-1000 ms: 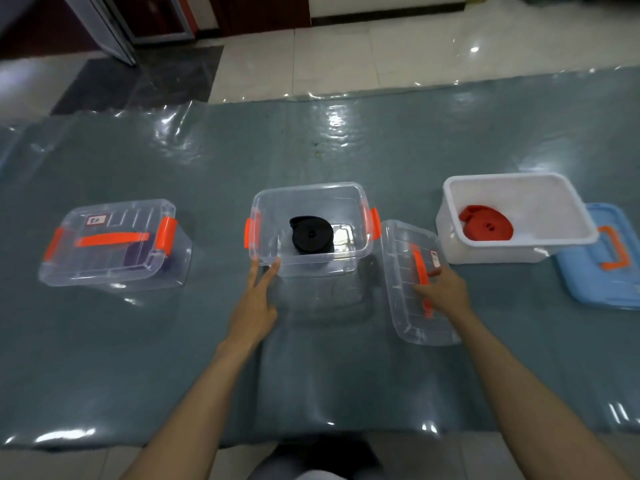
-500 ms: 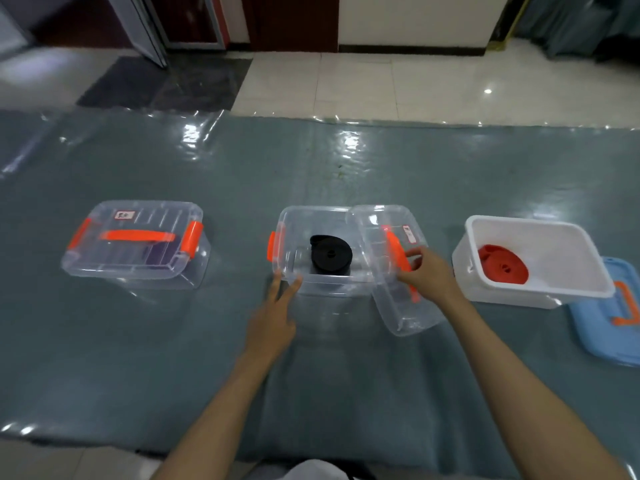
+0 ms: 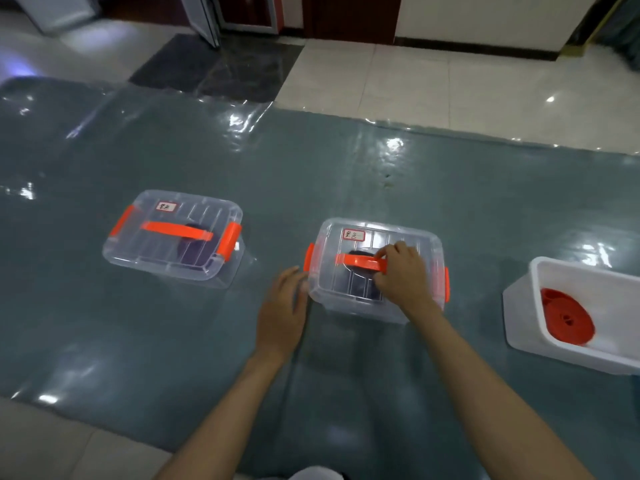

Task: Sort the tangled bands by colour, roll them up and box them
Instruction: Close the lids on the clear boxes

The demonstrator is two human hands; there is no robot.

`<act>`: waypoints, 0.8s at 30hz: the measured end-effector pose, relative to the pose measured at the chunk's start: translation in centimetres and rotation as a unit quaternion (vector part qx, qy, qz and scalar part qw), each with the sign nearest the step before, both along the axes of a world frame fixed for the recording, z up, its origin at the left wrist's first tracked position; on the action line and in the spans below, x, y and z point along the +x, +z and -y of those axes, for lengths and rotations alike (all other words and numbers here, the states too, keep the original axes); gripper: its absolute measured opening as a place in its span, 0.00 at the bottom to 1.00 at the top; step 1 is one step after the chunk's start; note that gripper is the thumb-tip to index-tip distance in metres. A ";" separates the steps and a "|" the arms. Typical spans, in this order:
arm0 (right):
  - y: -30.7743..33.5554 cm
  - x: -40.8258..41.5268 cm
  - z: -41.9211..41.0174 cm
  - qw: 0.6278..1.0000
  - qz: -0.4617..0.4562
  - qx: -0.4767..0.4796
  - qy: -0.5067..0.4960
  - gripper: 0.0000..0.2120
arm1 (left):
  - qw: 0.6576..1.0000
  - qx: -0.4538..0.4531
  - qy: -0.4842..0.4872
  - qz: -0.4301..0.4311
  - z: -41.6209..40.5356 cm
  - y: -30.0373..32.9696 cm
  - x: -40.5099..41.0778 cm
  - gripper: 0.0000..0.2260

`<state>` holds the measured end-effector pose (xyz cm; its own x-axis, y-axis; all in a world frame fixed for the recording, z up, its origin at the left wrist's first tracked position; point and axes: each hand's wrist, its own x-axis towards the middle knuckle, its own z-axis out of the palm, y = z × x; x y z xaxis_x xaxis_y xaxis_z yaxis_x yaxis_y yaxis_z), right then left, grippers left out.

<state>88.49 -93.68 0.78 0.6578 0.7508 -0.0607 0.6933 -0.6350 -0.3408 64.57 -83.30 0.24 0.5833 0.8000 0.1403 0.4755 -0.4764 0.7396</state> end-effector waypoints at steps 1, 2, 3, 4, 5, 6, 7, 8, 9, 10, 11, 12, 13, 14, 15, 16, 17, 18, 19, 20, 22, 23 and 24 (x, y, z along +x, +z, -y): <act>-0.4 -0.1 0.4 1.000 0.009 0.017 0.006 0.17 | 1.000 -0.020 -0.001 -0.004 -0.9 0.1 1.4 0.17; -0.7 0.0 0.8 0.999 0.015 0.037 0.016 0.17 | 0.999 -0.045 -0.010 -0.018 -1.8 0.1 3.0 0.18; -0.9 0.1 1.3 0.998 0.013 0.060 0.027 0.17 | 0.996 -0.074 -0.023 -0.035 -2.5 -0.1 4.7 0.20; -1.0 0.2 1.9 0.996 0.008 0.083 0.040 0.18 | 0.992 -0.112 -0.032 -0.050 -3.0 -0.3 6.2 0.22; -1.2 0.3 2.7 0.994 0.015 0.102 0.048 0.19 | 0.986 -0.155 -0.030 -0.057 -3.2 -0.6 7.6 0.23; -1.5 0.4 3.4 0.992 0.037 0.116 0.044 0.21 | 0.980 -0.191 -0.015 -0.052 -3.3 -1.0 8.6 0.23; -1.8 0.3 4.1 0.991 0.063 0.121 0.017 0.23 | 0.976 -0.212 0.011 -0.038 -3.3 -1.5 9.3 0.22; -2.0 0.4 4.7 0.988 0.085 0.121 -0.035 0.25 | 0.973 -0.226 0.045 -0.025 -3.3 -1.9 9.7 0.22; -2.3 0.4 5.2 0.983 0.086 0.120 -0.109 0.26 | 0.967 -0.242 0.080 -0.018 -3.2 -2.3 9.9 0.24; -2.8 0.5 5.7 0.974 0.043 0.122 -0.188 0.28 | 0.958 -0.265 0.111 -0.014 -3.2 -2.7 9.9 0.27; -3.1 0.7 6.2 0.952 -0.047 0.142 -0.268 0.33 | 0.947 -0.291 0.136 -0.009 -3.1 -3.0 10.0 0.29; -3.5 0.9 6.7 0.910 -0.156 0.181 -0.338 0.39 | 0.939 -0.307 0.154 -0.001 -3.0 -3.2 10.0 0.27; -3.8 1.0 7.3 0.863 -0.242 0.219 -0.385 0.44 | 0.936 -0.309 0.168 0.017 -2.7 -3.2 10.0 0.24; -4.0 0.9 7.7 0.834 -0.277 0.249 -0.407 0.43 | 0.938 -0.292 0.183 0.039 -2.4 -3.2 9.9 0.20; -3.9 0.7 8.0 0.838 -0.257 0.260 -0.405 0.38 | 0.941 -0.265 0.200 0.065 -2.1 -3.0 9.9 0.18; -3.8 0.5 8.2 0.863 -0.201 0.260 -0.385 0.31 | 0.943 -0.239 0.214 0.086 -1.8 -2.7 9.8 0.17; -3.7 0.4 8.3 0.884 -0.141 0.259 -0.362 0.26 | 0.945 -0.218 0.221 0.100 -1.7 -2.4 9.8 0.18; -3.6 0.4 8.2 0.894 -0.103 0.259 -0.350 0.23 | 0.949 -0.201 0.218 0.105 -1.7 -2.4 9.9 0.17; -3.3 0.3 8.1 0.899 -0.082 0.256 -0.345 0.22 | 0.955 -0.184 0.209 0.101 -1.7 -2.3 9.9 0.16; -3.1 0.1 7.9 0.903 -0.067 0.249 -0.343 0.21 | 0.963 -0.165 0.194 0.088 -1.8 -2.3 9.8 0.15; -2.6 -0.1 7.7 0.908 -0.055 0.238 -0.341 0.17 | 0.975 -0.137 0.160 0.064 -1.9 -2.1 9.4 0.12; -2.2 -0.2 7.7 0.911 -0.057 0.237 -0.333 0.14 | 0.981 -0.124 0.140 0.057 -2.1 -1.8 9.1 0.11; -1.8 -0.2 7.8 0.916 -0.064 0.233 -0.321 0.12 | 0.987 -0.108 0.115 0.041 -2.3 -1.5 8.7 0.11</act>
<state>88.32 -101.48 -1.02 0.9827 0.1754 0.0600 0.1630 -0.6629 -0.7307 73.25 -80.96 -1.25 0.3762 0.9265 -0.0094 0.4876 -0.1893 0.8523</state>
